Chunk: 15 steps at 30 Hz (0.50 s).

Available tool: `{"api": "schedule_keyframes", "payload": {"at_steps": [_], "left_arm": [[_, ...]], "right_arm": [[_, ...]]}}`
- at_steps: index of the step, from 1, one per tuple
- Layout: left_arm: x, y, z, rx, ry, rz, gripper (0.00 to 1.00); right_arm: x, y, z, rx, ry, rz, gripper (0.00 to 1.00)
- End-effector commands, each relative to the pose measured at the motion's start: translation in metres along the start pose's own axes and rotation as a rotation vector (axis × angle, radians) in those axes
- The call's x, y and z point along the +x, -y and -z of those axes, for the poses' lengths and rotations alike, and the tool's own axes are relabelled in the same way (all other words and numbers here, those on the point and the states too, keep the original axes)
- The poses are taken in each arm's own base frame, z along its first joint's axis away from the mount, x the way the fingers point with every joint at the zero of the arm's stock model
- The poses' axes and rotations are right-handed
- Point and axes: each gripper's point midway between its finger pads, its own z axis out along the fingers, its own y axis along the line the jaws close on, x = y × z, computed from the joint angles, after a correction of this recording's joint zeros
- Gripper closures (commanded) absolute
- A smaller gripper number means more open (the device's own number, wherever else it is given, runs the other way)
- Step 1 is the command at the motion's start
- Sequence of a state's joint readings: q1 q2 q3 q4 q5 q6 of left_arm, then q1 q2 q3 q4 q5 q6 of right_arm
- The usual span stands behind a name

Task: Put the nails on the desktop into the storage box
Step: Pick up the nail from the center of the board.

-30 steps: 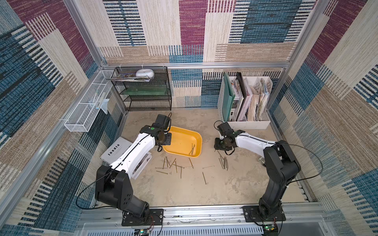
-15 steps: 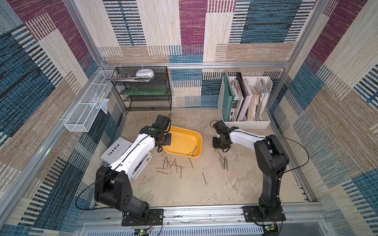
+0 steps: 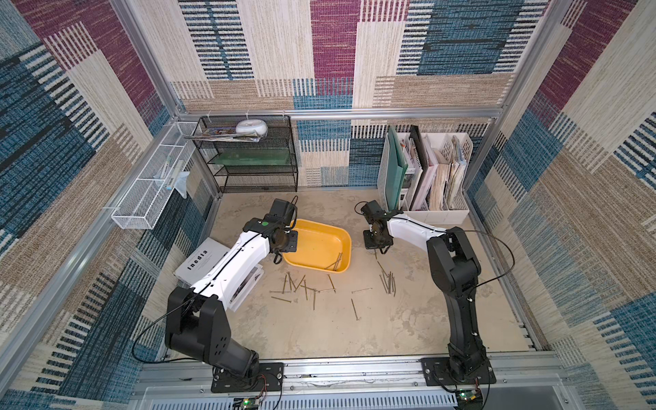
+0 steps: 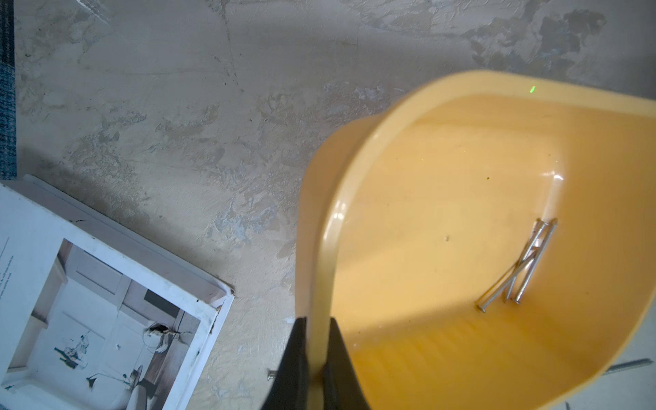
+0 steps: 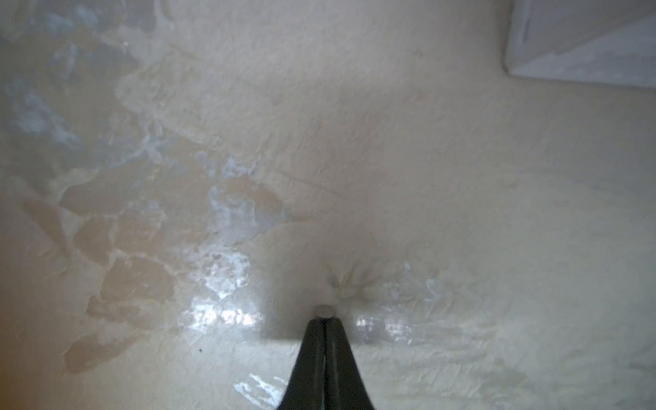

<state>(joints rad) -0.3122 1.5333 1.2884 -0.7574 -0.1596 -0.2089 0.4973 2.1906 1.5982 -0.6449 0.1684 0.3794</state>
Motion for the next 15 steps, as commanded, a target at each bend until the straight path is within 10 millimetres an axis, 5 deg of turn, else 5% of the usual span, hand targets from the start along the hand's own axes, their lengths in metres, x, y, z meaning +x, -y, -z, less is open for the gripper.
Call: {"api": "schedule_keyframes", "payload": {"at_steps": [1, 4, 10, 15], "left_arm": [[-0.005, 0.002, 0.001, 0.015, 0.015, 0.007, 1.0], [-0.005, 0.002, 0.0, 0.012, 0.01, 0.005, 1.0], [-0.003, 0.003, -0.003, 0.01, -0.003, 0.004, 1.0], [0.001, 0.002, -0.008, 0.0, -0.026, 0.003, 1.0]], "right_arm": [[0.066, 0.018, -0.033, 0.076, -0.24, 0.069, 1.0], [0.06, 0.018, -0.028, 0.068, -0.192, 0.054, 1.0], [0.006, 0.001, 0.029, -0.082, 0.053, -0.031, 1.0], [-0.019, -0.022, 0.077, -0.26, 0.162, -0.077, 1.0]]}}
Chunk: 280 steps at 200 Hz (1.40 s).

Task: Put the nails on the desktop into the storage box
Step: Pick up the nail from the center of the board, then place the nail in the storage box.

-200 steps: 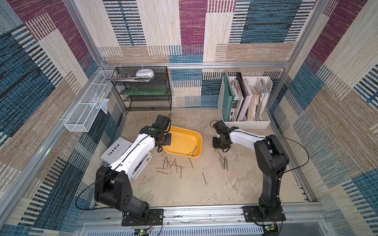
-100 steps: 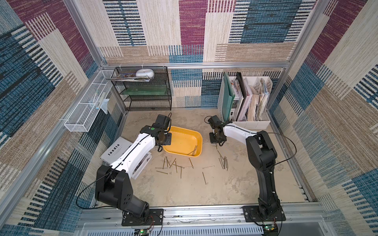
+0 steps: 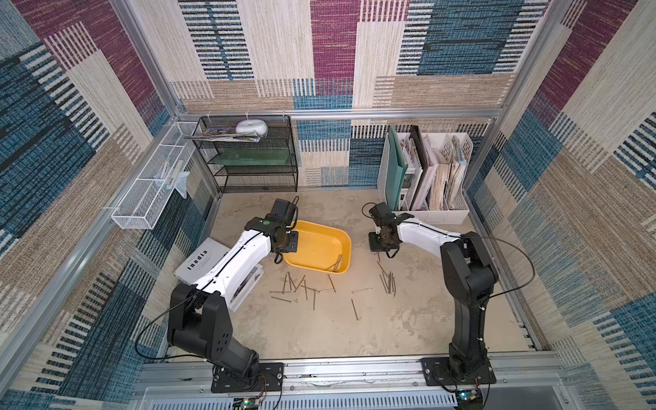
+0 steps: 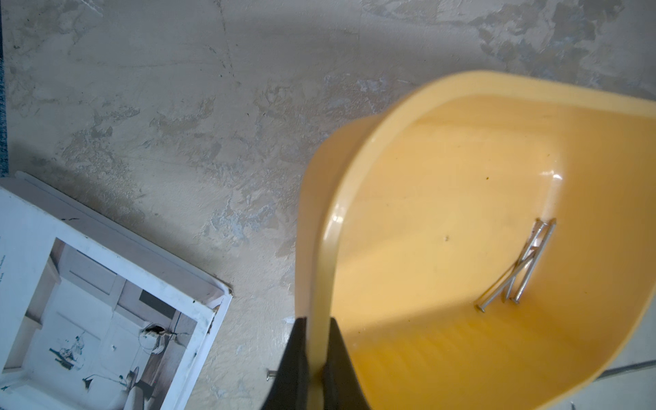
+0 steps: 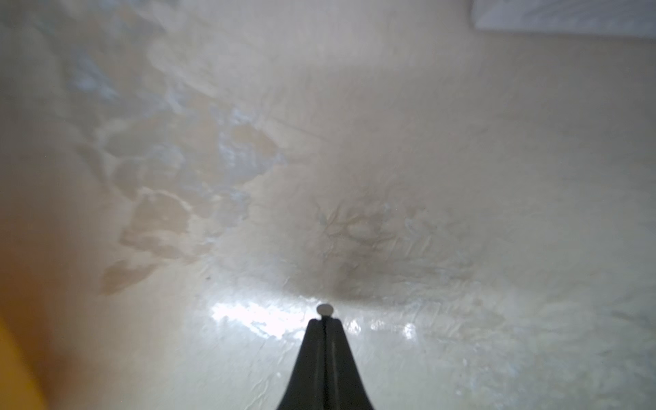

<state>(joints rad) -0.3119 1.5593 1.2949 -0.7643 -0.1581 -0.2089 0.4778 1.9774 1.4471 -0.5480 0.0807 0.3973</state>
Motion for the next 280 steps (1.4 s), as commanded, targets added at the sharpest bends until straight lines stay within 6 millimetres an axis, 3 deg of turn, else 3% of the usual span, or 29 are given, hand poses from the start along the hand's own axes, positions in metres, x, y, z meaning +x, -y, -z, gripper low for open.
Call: {"api": "schedule_keyframes", "payload": {"at_steps": [1, 31, 50, 69, 100, 131, 165, 213, 240, 280], "left_arm": [[-0.001, 0.0, -0.003, -0.001, -0.006, 0.007, 1.0], [0.0, 0.0, -0.005, -0.006, -0.017, 0.006, 1.0], [-0.001, -0.001, -0.005, -0.008, -0.015, 0.009, 1.0], [0.0, -0.001, -0.007, -0.012, -0.021, 0.007, 1.0], [0.002, -0.001, -0.009, -0.013, -0.031, 0.005, 1.0], [0.003, -0.001, -0.01, -0.014, -0.036, 0.005, 1.0], [0.003, 0.0, -0.01, -0.012, -0.04, 0.003, 1.0], [0.003, 0.001, -0.011, -0.005, -0.044, 0.003, 1.0], [0.003, 0.001, -0.011, -0.008, -0.045, 0.0, 1.0], [0.004, 0.001, -0.013, -0.009, -0.052, -0.001, 1.0]], "right_arm": [[-0.017, -0.029, 0.027, -0.158, 0.058, -0.039, 1.0], [-0.026, -0.055, 0.067, -0.319, 0.104, -0.067, 1.0], [-0.02, -0.098, 0.09, -0.539, 0.106, -0.072, 1.0], [-0.014, -0.137, 0.102, -0.636, 0.115, -0.07, 1.0], [0.0, -0.202, 0.097, -0.764, 0.076, -0.065, 1.0], [0.013, -0.239, 0.069, -0.785, 0.013, -0.053, 1.0], [0.021, -0.24, 0.037, -0.756, -0.012, -0.111, 1.0], [0.026, -0.226, 0.015, -0.684, -0.003, -0.152, 1.0], [0.023, -0.224, 0.024, -0.683, 0.021, -0.136, 0.74], [0.006, -0.202, 0.069, -0.652, 0.122, -0.095, 0.66]]}}
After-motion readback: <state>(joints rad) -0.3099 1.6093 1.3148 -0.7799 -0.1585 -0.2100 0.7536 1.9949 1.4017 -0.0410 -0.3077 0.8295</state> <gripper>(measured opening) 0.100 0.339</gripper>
